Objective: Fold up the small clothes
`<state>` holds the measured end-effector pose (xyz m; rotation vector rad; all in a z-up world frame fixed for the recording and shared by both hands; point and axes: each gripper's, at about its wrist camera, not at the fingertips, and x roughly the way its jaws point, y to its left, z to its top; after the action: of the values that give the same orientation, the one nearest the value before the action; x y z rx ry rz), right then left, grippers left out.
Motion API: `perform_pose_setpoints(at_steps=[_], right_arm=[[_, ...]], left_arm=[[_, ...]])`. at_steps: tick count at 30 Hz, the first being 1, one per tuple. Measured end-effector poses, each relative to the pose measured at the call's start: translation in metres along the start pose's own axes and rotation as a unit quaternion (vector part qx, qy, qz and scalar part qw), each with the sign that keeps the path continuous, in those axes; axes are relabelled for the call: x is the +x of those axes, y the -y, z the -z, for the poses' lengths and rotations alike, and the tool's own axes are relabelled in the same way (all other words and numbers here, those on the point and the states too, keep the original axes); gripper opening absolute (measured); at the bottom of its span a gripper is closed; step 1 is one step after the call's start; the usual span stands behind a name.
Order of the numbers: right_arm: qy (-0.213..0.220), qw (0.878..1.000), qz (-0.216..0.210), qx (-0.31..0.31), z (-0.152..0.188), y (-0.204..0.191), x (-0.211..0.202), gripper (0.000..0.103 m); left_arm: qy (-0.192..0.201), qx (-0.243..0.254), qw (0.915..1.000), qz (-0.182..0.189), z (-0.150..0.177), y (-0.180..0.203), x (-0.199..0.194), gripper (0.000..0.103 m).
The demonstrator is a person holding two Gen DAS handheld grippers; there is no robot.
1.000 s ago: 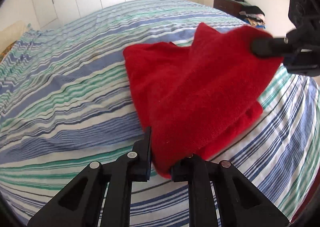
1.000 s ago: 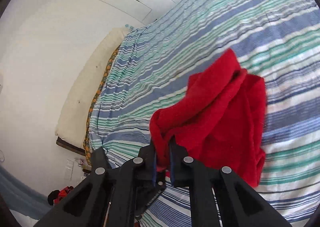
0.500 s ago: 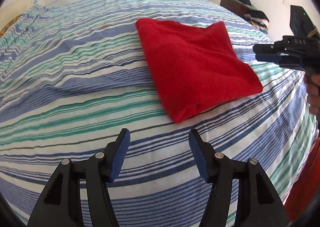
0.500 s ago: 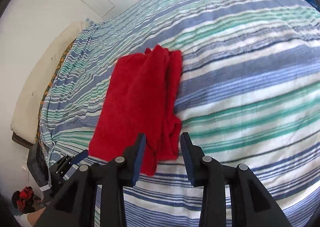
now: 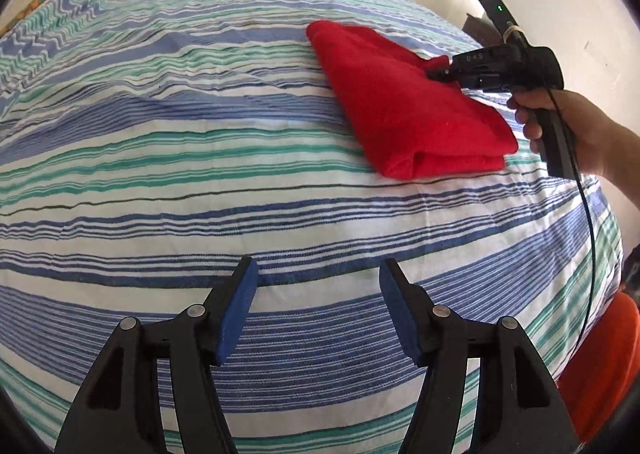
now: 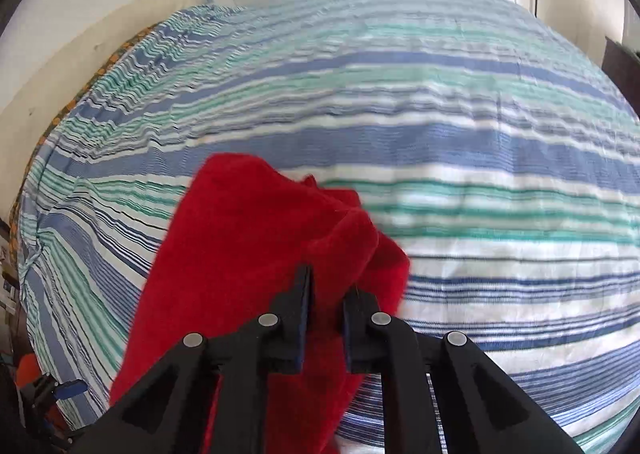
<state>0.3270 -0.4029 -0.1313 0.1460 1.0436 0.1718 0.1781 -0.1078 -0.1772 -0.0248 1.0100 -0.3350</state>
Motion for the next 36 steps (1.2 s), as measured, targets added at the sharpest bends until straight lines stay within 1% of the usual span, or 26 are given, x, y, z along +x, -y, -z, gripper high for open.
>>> perform_pose_setpoints(at_steps=[1,2,3,4,6,7,8,10,11,12,13,15,16,18,20,22,23,25,26,27,30,33,36], right_arm=[[-0.017,1.000,0.002,0.023,0.006,0.013,0.009,0.039],[-0.006,0.999,0.002,0.037,0.010,0.020,0.005,0.051],[0.013,0.999,0.005,0.046,0.014,0.026,-0.005,0.060],[0.034,0.998,0.007,0.055,0.018,0.030,-0.018,0.061],[0.068,0.996,0.012,0.058,0.025,0.029,-0.048,0.061],[0.086,0.995,0.011,0.048,0.031,0.025,-0.065,0.060],[0.101,0.994,0.004,0.032,0.039,0.017,-0.082,0.060],[0.120,0.992,-0.032,-0.003,0.060,-0.003,-0.108,0.055],[0.121,0.991,-0.054,-0.019,0.072,-0.013,-0.117,0.054],[0.114,0.991,-0.067,-0.033,0.085,-0.023,-0.119,0.053],[0.103,0.991,-0.069,-0.044,0.095,-0.034,-0.114,0.052],[0.061,0.996,-0.048,-0.047,0.113,-0.039,-0.090,0.052],[0.037,0.998,-0.031,-0.036,0.121,-0.035,-0.073,0.052],[-0.009,1.000,-0.017,-0.004,0.131,-0.024,-0.040,0.052],[0.005,1.000,-0.024,0.013,0.134,-0.018,-0.037,0.052],[0.006,1.000,-0.020,0.016,0.133,-0.020,-0.041,0.052],[0.007,1.000,-0.018,0.016,0.133,-0.022,-0.045,0.054],[0.010,1.000,-0.010,0.014,0.135,-0.026,-0.056,0.054],[0.016,1.000,-0.004,0.014,0.137,-0.027,-0.064,0.054],[0.024,1.000,-0.001,0.013,0.141,-0.029,-0.073,0.057],[0.044,0.999,0.020,0.007,0.159,-0.035,-0.095,0.065],[0.042,0.998,0.045,-0.006,0.182,-0.037,-0.102,0.067],[0.028,0.998,0.059,-0.007,0.200,-0.032,-0.092,0.067]], left_arm=[[0.000,-0.001,1.0000,0.001,0.001,0.000,0.000,0.065],[0.004,-0.002,1.0000,0.002,0.001,0.001,-0.002,0.066],[0.007,-0.004,1.0000,0.003,0.000,0.002,-0.004,0.070],[0.009,-0.006,0.9999,0.002,-0.002,0.002,-0.005,0.075],[0.006,-0.004,0.9999,-0.008,-0.006,0.004,-0.004,0.076],[0.002,-0.003,0.9999,-0.016,-0.009,0.005,-0.002,0.076],[-0.003,-0.004,0.9997,-0.024,-0.011,0.006,0.000,0.076],[-0.010,-0.009,0.9992,-0.037,-0.014,0.006,0.006,0.076],[-0.015,-0.012,0.9989,-0.043,-0.014,0.006,0.010,0.076],[-0.022,-0.015,0.9984,-0.050,-0.015,0.006,0.014,0.076],[-0.027,-0.016,0.9980,-0.055,-0.014,0.007,0.017,0.076],[-0.032,-0.015,0.9972,-0.065,-0.014,0.009,0.020,0.077],[-0.035,-0.011,0.9968,-0.071,-0.014,0.010,0.022,0.078],[-0.041,-0.004,0.9960,-0.079,-0.014,0.012,0.022,0.078],[-0.043,-0.003,0.9956,-0.083,-0.015,0.011,0.022,0.080],[-0.044,-0.005,0.9954,-0.085,-0.015,0.009,0.022,0.080],[-0.044,-0.006,0.9953,-0.086,-0.015,0.009,0.022,0.081],[-0.042,-0.007,0.9951,-0.089,-0.014,0.008,0.021,0.081],[-0.041,-0.007,0.9950,-0.090,-0.014,0.008,0.020,0.081],[-0.040,-0.008,0.9950,-0.092,-0.015,0.009,0.020,0.081],[-0.035,-0.002,0.9945,-0.099,-0.015,0.010,0.020,0.081],[-0.030,0.005,0.9938,-0.107,-0.015,0.012,0.022,0.083],[-0.019,0.013,0.9929,-0.116,-0.014,0.013,0.024,0.087]])
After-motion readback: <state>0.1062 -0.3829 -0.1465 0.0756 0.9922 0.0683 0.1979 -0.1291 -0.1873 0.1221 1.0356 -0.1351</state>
